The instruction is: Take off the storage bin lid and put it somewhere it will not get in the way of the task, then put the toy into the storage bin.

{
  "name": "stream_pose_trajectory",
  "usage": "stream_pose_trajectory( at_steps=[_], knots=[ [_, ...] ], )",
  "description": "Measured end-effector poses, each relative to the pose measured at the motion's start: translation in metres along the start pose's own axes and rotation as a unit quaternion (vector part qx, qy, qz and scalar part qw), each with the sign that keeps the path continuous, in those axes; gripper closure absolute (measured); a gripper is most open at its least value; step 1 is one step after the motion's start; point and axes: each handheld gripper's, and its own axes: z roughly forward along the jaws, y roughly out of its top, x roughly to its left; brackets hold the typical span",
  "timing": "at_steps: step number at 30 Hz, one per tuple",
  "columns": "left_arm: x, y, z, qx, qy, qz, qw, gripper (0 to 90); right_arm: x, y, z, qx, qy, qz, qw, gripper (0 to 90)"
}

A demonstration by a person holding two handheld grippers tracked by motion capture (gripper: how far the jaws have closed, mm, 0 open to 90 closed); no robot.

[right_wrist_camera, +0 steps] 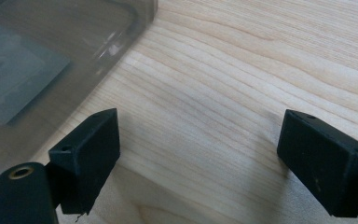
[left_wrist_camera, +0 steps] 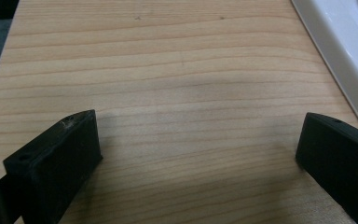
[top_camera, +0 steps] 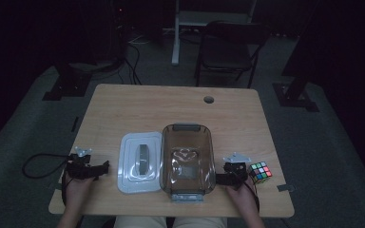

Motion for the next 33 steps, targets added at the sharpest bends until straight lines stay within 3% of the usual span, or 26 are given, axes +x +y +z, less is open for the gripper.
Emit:
stream_pose_trajectory(
  at_steps=[6, 9, 11, 24, 28, 33],
  knots=[
    [0.002, -0.002, -0.001, -0.003, -0.014, 0.014, 0.9998, 0.6, 0.0, 0.0, 0.0, 0.0, -0.004, 0.003, 1.0, 12.9],
    [0.002, -0.002, -0.001, -0.003, -0.011, 0.011, 0.9999, 0.6, 0.0, 0.001, 0.001, 0.002, 0.003, -0.005, 1.0, 12.3],
    [0.002, -0.001, 0.0, -0.004, 0.0, -0.002, 1.0, 0.6, 0.0, 0.001, 0.001, 0.003, 0.003, -0.004, 1.0, 12.2],
    [0.003, -0.002, -0.001, -0.004, -0.005, 0.005, 1.0, 0.6, 0.002, 0.005, -0.001, 0.021, 0.003, -0.008, 0.9997, 14.1],
    [0.003, -0.002, -0.001, -0.004, -0.006, 0.006, 1.0, 0.6, 0.006, 0.01, -0.008, 0.024, 0.008, -0.011, 0.9996, 15.0],
    [0.003, -0.002, -0.001, -0.004, -0.006, 0.006, 1.0, 0.6, 0.005, 0.017, -0.026, 0.0, -0.001, -0.009, 1.0, 15.6]
  ],
)
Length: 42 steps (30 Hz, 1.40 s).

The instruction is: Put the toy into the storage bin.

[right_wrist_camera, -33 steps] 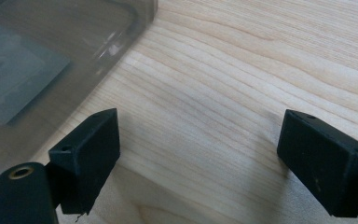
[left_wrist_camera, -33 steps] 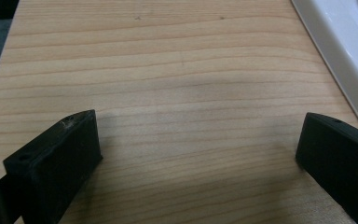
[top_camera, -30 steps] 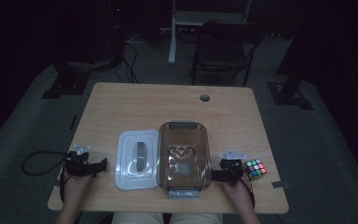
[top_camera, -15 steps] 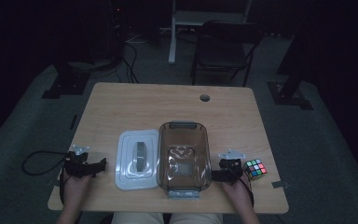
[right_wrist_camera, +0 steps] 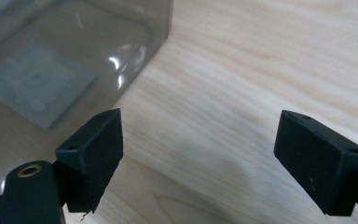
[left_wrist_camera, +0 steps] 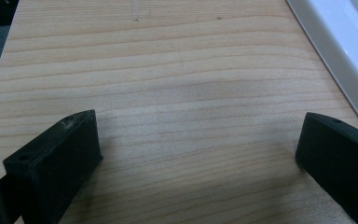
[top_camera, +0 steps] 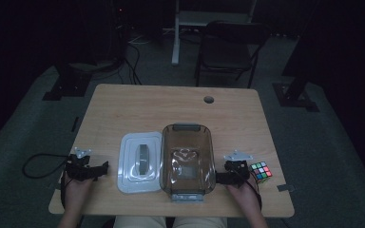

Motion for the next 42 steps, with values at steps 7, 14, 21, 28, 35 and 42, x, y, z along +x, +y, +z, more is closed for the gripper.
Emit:
stream_pose_trajectory(
  at_steps=[7, 14, 21, 28, 35, 42],
  knots=[
    [0.0, 0.0, 0.0, 0.0, -0.001, 0.001, 1.0, 0.6, -0.013, 0.005, -0.027, -0.038, -0.019, 0.02, 0.9989, 15.4],
    [0.0, 0.0, 0.0, 0.0, -0.001, 0.001, 1.0, 0.6, -0.028, 0.003, -0.046, -0.054, -0.043, 0.032, 0.9971, 13.0],
    [-0.001, 0.0, 0.0, 0.0, -0.006, 0.005, 1.0, 0.6, -0.055, -0.009, -0.069, -0.067, -0.07, 0.07, 0.9928, 11.1],
    [-0.001, 0.0, 0.0, 0.0, -0.006, 0.006, 1.0, 0.6, -0.071, -0.03, -0.079, -0.055, -0.084, 0.087, 0.9912, 11.1],
    [-0.001, 0.0, 0.0, 0.0, -0.006, 0.005, 1.0, 0.6, -0.076, -0.046, -0.08, -0.052, -0.097, 0.097, 0.9893, 11.3],
    [-0.001, 0.0, 0.0, 0.0, -0.006, 0.005, 1.0, 0.6, -0.076, -0.06, -0.076, -0.045, -0.097, 0.108, 0.9885, 11.3]
  ],
)
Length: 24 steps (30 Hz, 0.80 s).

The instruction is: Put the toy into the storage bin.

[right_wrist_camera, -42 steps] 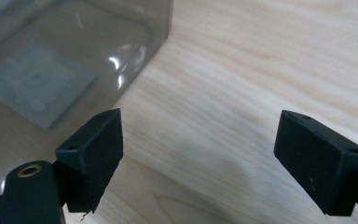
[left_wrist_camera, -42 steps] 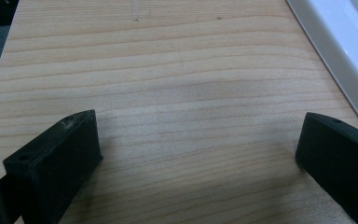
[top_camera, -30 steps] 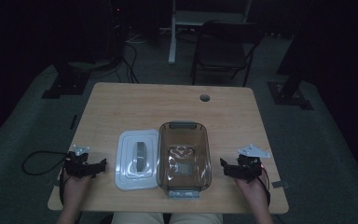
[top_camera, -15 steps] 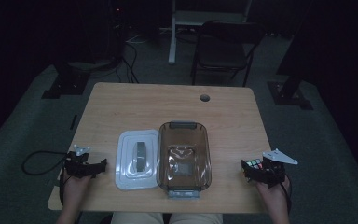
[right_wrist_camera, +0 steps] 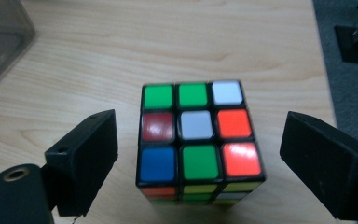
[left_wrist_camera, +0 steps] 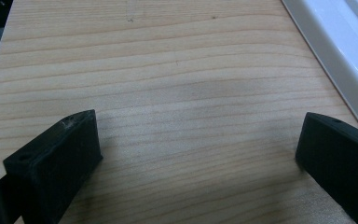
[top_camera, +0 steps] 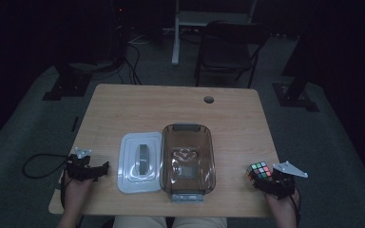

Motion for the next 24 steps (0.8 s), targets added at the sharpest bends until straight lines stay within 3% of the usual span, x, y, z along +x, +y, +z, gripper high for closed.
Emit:
stream_pose_trajectory(
  at_steps=[6, 10, 24],
  knots=[
    [0.0, 0.0, 0.0, 0.0, 0.0, 0.001, 1.0, 0.6, 0.0, -0.015, 0.007, 0.015, 0.015, 0.013, 0.9997, 11.3],
    [0.0, 0.0, 0.0, 0.0, -0.001, 0.001, 1.0, 0.6, -0.001, -0.024, 0.011, 0.024, 0.008, 0.02, 0.9995, 11.4],
    [0.0, 0.0, 0.0, 0.001, -0.001, 0.001, 1.0, 0.6, 0.004, -0.033, 0.017, 0.043, -0.012, -0.002, 0.999, 26.4]
  ],
)
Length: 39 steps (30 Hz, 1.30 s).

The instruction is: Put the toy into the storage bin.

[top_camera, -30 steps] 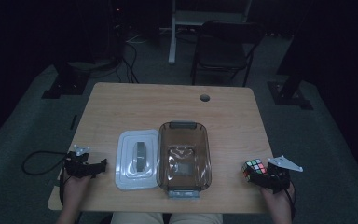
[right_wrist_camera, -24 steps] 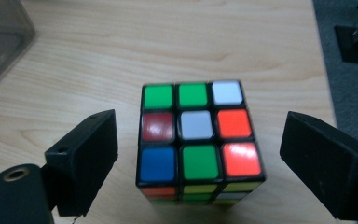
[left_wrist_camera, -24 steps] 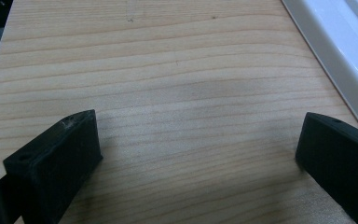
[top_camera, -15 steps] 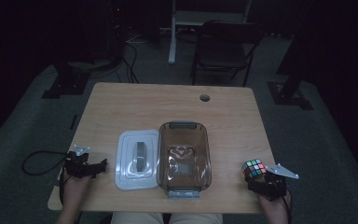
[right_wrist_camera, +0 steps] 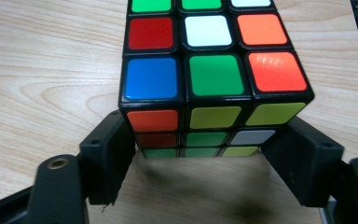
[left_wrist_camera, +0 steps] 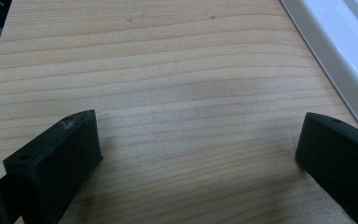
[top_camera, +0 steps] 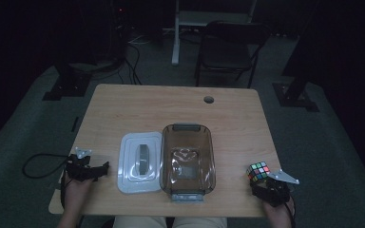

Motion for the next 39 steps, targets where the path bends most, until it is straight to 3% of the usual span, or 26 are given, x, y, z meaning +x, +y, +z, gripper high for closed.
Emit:
stream_pose_trajectory(
  at_steps=[4, 16, 26, 34, 39],
  knots=[
    [0.0, 0.0, 0.0, 0.0, 0.0, 0.0, 1.0, 0.6, 0.0, 0.0, 0.001, 0.002, 0.002, -0.001, 1.0, 33.4],
    [0.0, 0.0, 0.0, 0.0, 0.0, 0.0, 1.0, 0.6, -0.006, 0.004, -0.007, -0.012, 0.023, 0.013, 0.9996, 34.2],
    [0.0, 0.0, 0.0, 0.0, 0.0, 0.0, 1.0, 0.6, -0.002, 0.026, -0.029, -0.046, 0.04, -0.009, 0.9981, 34.3],
    [0.0, 0.0, 0.0, 0.0, 0.0, 0.0, 1.0, 0.6, 0.006, 0.048, -0.05, -0.077, 0.048, -0.039, 0.9952, 34.3],
    [0.0, 0.0, 0.0, 0.0, 0.0, 0.0, 1.0, 0.6, 0.012, 0.061, -0.061, -0.089, 0.067, -0.051, 0.9925, 34.3]
  ],
)
